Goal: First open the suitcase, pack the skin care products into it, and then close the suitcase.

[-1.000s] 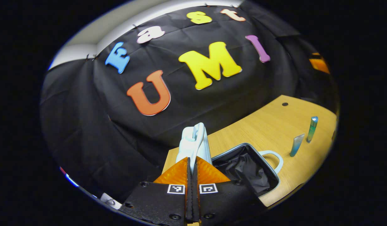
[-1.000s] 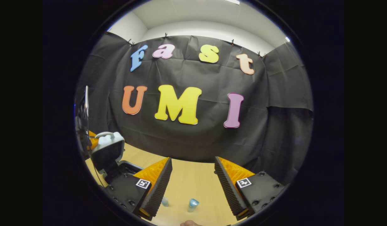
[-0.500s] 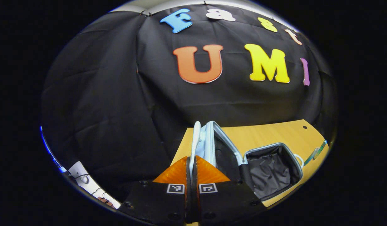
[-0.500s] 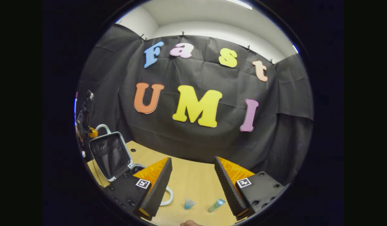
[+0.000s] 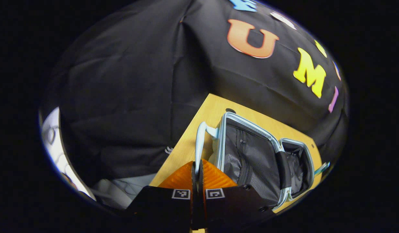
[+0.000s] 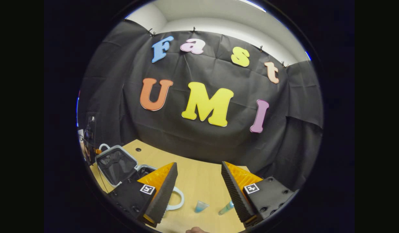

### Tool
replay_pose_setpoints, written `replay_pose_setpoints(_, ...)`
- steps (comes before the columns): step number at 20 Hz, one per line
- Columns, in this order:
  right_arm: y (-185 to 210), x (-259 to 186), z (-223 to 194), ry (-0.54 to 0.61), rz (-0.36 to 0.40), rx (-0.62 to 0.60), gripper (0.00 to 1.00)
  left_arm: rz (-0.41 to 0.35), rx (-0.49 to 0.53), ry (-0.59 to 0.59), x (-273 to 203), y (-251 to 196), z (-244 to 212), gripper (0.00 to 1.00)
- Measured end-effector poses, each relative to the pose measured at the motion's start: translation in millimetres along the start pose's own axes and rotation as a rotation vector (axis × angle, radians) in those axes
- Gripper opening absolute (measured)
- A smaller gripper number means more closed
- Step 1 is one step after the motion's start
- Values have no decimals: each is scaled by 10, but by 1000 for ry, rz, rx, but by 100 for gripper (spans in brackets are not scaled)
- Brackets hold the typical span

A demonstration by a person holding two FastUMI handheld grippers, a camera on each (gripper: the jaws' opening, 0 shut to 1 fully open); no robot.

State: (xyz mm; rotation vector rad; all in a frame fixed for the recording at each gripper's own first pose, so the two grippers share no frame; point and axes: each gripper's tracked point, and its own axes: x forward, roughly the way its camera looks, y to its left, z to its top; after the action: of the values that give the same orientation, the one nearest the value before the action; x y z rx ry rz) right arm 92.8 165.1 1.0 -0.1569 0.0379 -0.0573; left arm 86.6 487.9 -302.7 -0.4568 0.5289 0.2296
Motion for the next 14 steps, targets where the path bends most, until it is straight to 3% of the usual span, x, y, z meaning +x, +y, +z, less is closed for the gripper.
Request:
replay_pose_setpoints(4, -14, -19, -4, 7, -13, -24, 81, -59, -177, 20, 125, 86, -180, 4)
replay_pose_setpoints(6, -39, -28, -14, 7, -14, -34, 81, -62, -256, 25, 165, 132, -179, 11)
replay_pose_setpoints(7, -48, -40, -13, 6, -14, -39, 81, -57, -274, 33, 179, 150, -216, 7)
replay_pose_setpoints(11, -135, -44, -38, 1, -13, -28, 81, -19, -262, 44, 157, 263, -204, 39)
replay_pose_setpoints(12, -168, -47, -45, -3, -13, -21, 80, -16, -269, 33, 130, 253, -168, 62)
replay_pose_setpoints(13, -207, -45, -51, -4, -13, -18, 80, -21, -283, 21, 84, 225, -123, 65)
replay_pose_setpoints(14, -249, -43, -62, -8, -10, -19, 81, -36, -302, 8, 20, 161, -83, 76)
